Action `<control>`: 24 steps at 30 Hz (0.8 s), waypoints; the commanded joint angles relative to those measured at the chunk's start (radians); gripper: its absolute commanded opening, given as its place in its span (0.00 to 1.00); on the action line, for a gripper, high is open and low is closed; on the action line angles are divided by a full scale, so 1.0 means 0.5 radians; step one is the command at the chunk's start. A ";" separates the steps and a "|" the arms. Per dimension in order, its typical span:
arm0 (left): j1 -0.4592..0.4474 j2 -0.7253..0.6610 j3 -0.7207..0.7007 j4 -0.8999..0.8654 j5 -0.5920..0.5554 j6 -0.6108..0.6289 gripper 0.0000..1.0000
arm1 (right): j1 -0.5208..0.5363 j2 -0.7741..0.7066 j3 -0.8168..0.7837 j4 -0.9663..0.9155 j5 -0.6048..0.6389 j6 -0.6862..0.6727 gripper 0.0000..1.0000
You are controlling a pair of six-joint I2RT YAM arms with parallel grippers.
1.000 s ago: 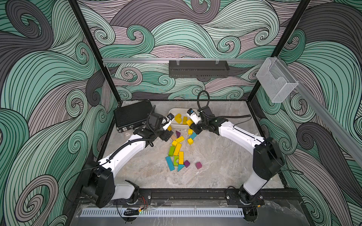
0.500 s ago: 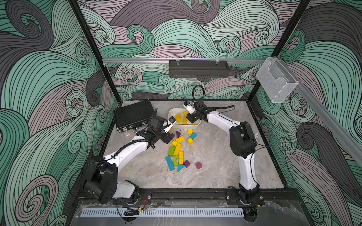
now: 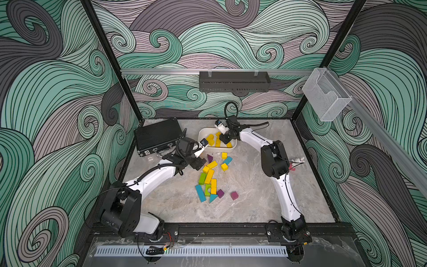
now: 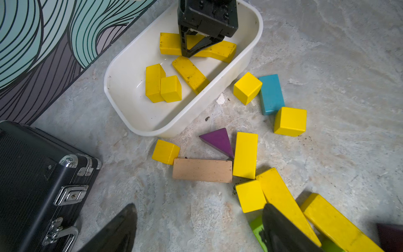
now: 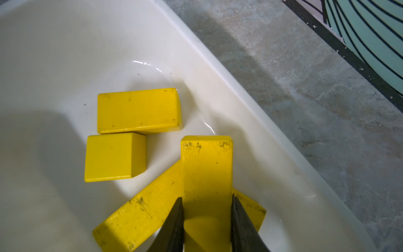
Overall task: Pick out the yellow building blocks
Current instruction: Place the building block in the storage box.
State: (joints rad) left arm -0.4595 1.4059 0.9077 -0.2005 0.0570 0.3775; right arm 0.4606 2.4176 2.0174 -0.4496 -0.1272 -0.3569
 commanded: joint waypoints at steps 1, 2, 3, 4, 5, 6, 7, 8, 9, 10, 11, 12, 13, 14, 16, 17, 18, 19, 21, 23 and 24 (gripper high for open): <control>-0.007 0.020 0.007 0.032 0.013 0.045 0.89 | -0.007 0.018 0.045 -0.065 0.027 -0.026 0.40; -0.011 0.020 0.008 0.027 0.004 0.051 0.89 | -0.007 0.018 0.051 -0.067 0.025 -0.020 0.43; -0.014 0.020 0.009 0.030 0.003 0.055 0.89 | -0.007 0.018 0.054 -0.067 0.017 -0.014 0.46; -0.017 0.020 0.004 0.029 0.000 0.059 0.89 | -0.008 0.016 0.059 -0.075 0.008 -0.008 0.49; -0.019 0.017 0.007 0.027 0.002 0.058 0.89 | -0.007 0.012 0.064 -0.078 0.002 0.000 0.51; -0.022 0.017 0.005 0.030 0.000 0.058 0.89 | -0.007 0.007 0.063 -0.077 0.000 0.005 0.53; -0.028 0.014 0.003 0.031 0.002 0.061 0.89 | -0.007 -0.001 0.064 -0.078 -0.006 0.010 0.55; -0.032 0.011 0.003 0.026 0.001 0.064 0.89 | -0.007 -0.006 0.067 -0.080 -0.006 0.011 0.55; -0.035 0.009 0.001 0.036 -0.003 0.064 0.89 | -0.004 -0.014 0.068 -0.085 -0.005 0.014 0.55; -0.039 0.005 -0.002 0.033 -0.006 0.067 0.89 | -0.004 -0.023 0.070 -0.086 -0.008 0.017 0.55; -0.041 0.000 -0.002 0.039 -0.005 0.068 0.89 | -0.005 -0.033 0.069 -0.087 -0.009 0.022 0.55; -0.041 -0.003 -0.001 0.036 -0.007 0.066 0.89 | -0.004 -0.047 0.069 -0.087 -0.018 0.025 0.55; -0.045 -0.010 0.000 0.043 -0.007 0.063 0.89 | -0.005 -0.060 0.070 -0.087 -0.028 0.032 0.55; -0.044 -0.014 0.000 0.043 0.002 0.059 0.89 | -0.001 -0.077 0.069 -0.089 -0.048 0.036 0.56; -0.044 -0.032 0.004 0.049 0.004 0.050 0.89 | 0.008 -0.111 0.066 -0.098 -0.052 0.042 0.56; -0.045 -0.041 0.001 0.054 0.003 0.045 0.90 | 0.011 -0.135 0.057 -0.096 -0.048 0.042 0.56; -0.044 -0.051 0.004 0.053 0.005 0.040 0.90 | 0.017 -0.156 0.055 -0.097 -0.045 0.042 0.56; -0.044 -0.062 0.004 0.053 0.006 0.035 0.90 | 0.026 -0.181 0.045 -0.096 -0.038 0.042 0.56; -0.044 -0.083 0.003 0.057 0.003 0.023 0.90 | 0.041 -0.229 0.034 -0.103 -0.032 0.036 0.56; -0.044 -0.107 0.001 0.065 -0.001 0.010 0.90 | 0.063 -0.288 0.010 -0.104 -0.013 0.033 0.56; -0.044 -0.116 0.001 0.069 0.000 0.008 0.90 | 0.074 -0.311 0.001 -0.109 0.000 0.033 0.56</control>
State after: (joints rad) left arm -0.4747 1.3838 0.9062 -0.1932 0.0559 0.3965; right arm 0.4755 2.3528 2.0174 -0.4942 -0.1326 -0.3508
